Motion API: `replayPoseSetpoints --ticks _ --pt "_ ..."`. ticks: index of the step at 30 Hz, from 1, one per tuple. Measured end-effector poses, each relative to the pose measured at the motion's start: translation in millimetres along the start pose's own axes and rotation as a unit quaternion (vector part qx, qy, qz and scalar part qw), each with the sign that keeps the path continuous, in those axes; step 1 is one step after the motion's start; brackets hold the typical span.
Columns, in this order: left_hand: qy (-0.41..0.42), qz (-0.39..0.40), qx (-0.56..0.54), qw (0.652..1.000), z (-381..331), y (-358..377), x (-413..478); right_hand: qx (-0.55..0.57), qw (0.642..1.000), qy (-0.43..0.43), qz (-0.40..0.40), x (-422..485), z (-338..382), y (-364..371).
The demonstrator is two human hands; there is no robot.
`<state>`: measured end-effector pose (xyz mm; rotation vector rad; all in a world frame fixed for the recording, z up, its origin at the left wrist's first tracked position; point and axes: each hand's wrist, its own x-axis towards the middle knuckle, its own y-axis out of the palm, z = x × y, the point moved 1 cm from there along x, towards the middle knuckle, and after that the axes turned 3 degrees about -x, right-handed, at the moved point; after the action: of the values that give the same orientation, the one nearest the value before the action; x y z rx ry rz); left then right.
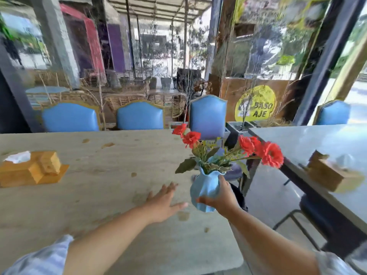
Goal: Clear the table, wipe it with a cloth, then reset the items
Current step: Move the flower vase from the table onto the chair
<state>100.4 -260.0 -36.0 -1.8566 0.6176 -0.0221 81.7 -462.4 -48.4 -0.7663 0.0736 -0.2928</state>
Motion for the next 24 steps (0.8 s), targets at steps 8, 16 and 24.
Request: replayPoseSetpoints --ticks 8,16,24 --pt "0.031 0.003 -0.009 0.999 -136.7 58.3 53.3 -0.033 0.999 0.016 0.004 34.3 -108.7 -99.4" --pt "0.036 0.012 0.013 0.999 -178.0 75.9 156.4 -0.009 0.998 0.057 0.024 126.0 -190.9 -118.3" --pt "-0.007 0.002 -0.044 0.999 -199.7 75.5 300.5 -0.007 0.997 0.049 0.059 268.1 -236.1 -130.8"
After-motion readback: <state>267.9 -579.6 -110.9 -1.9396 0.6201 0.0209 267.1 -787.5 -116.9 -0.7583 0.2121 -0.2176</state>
